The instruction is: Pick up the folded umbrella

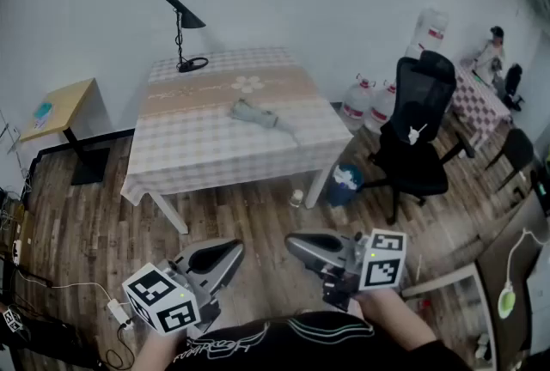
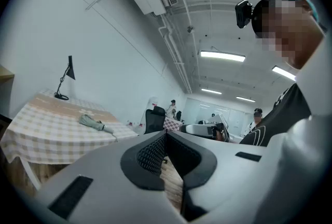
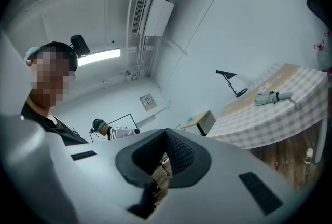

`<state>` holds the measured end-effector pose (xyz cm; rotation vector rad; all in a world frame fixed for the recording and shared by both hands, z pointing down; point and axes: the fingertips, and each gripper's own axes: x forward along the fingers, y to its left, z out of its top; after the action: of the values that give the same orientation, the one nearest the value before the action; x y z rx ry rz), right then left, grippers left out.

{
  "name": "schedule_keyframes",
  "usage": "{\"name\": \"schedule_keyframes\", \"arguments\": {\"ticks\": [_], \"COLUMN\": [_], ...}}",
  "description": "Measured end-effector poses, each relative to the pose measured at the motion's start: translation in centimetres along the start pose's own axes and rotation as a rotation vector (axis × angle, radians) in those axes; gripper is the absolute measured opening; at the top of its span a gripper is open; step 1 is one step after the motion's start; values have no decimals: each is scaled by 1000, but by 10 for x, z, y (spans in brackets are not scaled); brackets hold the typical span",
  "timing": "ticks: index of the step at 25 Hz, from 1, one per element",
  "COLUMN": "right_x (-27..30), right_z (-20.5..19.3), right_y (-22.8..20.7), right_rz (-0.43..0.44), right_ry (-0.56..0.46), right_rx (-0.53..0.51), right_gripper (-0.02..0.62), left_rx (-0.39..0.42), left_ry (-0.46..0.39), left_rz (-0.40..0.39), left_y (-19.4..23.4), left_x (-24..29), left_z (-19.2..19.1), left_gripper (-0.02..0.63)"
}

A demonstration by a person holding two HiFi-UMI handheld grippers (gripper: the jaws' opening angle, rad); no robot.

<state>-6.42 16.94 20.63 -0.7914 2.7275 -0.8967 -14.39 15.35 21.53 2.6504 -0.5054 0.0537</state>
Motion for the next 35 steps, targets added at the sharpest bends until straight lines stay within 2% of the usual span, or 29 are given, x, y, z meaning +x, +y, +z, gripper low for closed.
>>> {"name": "schedule_keyframes", "arguments": {"ticks": [11, 14, 19, 26, 31, 35], "right_x": [13, 9, 1, -13, -25, -41], "right_z": [9, 11, 23, 36, 43, 55], "right_y": [20, 15, -3, -70, -143, -206], "right_rz": [5, -1, 60, 58, 34, 9], "right_ry": [7, -15, -87, -126, -124, -130], "right_rx": [-44, -19, 67, 177, 241, 248], "right_gripper": [11, 12, 12, 12, 12, 12], "left_rx": [7, -9, -23, -74, -134, -171], "left_ry": [-24, -19, -2, 73, 99, 124], "left_rz": [3, -2, 4, 52, 82, 97], "left_y": [1, 3, 13, 46, 88, 122], "left_x": [-18, -15, 2, 49, 104, 158], "left_z": [9, 3, -2, -14, -29, -37], "left_gripper": [-2, -2, -2, -2, -2, -2]}}
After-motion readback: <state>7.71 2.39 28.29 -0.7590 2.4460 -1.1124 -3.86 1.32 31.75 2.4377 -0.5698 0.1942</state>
